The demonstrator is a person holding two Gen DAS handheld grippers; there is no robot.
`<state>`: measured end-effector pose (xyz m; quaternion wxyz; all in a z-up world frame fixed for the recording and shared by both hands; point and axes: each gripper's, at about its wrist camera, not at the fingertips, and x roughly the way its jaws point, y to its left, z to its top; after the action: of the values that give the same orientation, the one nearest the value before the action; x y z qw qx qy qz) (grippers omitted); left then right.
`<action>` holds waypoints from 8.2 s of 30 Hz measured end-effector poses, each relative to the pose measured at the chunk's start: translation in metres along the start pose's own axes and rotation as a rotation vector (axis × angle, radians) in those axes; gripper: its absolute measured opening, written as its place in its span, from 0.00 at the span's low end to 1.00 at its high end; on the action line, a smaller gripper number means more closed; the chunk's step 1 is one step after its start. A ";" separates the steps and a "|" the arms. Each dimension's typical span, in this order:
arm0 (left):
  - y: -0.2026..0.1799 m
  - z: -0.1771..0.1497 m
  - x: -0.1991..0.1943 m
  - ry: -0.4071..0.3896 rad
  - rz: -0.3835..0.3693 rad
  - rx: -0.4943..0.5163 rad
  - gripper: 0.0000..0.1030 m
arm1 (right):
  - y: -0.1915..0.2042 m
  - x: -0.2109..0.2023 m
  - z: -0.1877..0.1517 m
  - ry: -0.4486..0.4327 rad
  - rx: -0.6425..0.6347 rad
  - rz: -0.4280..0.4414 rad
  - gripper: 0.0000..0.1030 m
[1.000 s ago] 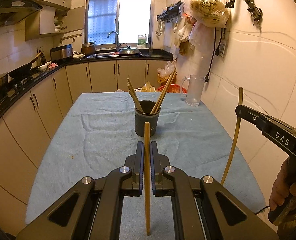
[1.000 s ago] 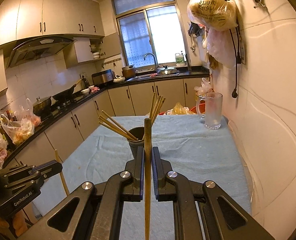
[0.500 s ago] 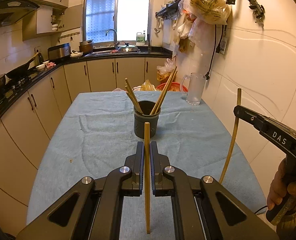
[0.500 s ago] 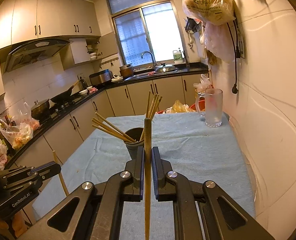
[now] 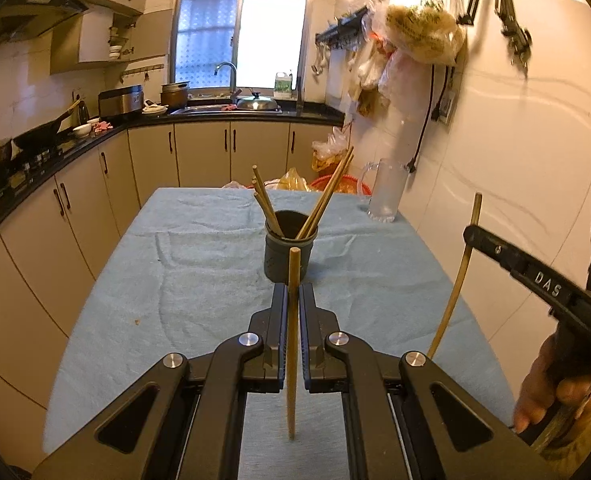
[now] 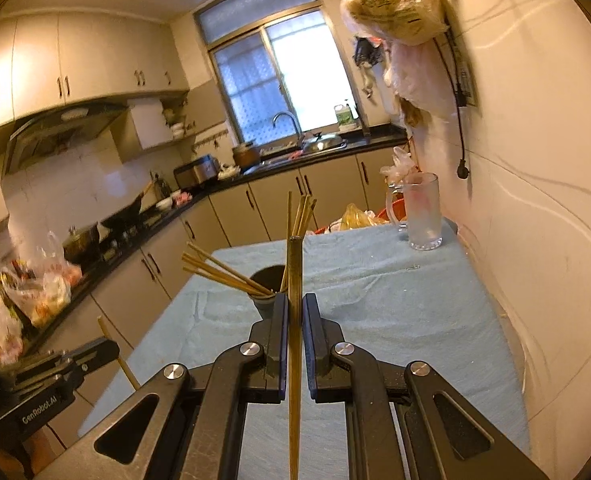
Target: Organize utensils
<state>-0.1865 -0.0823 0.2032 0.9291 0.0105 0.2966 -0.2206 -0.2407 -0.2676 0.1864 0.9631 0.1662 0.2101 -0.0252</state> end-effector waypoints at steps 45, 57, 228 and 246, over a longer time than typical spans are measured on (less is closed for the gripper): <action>0.063 -0.033 0.263 0.479 0.123 -0.005 0.11 | -0.048 0.230 -0.077 0.667 0.026 -0.072 0.08; 0.079 -0.028 0.264 0.576 0.049 -0.084 0.12 | -0.046 0.246 -0.071 0.688 -0.042 -0.105 0.11; 0.042 0.142 0.033 -0.175 0.072 -0.093 0.68 | 0.066 0.095 0.109 -0.145 -0.191 -0.034 0.64; 0.040 0.004 -0.042 -0.264 0.362 -0.081 0.99 | 0.018 0.020 -0.016 0.095 -0.205 -0.130 0.80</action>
<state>-0.1979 -0.0300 0.2250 0.9840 -0.0026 0.1740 -0.0374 -0.2273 -0.2450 0.1698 0.9604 0.0541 0.2671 -0.0581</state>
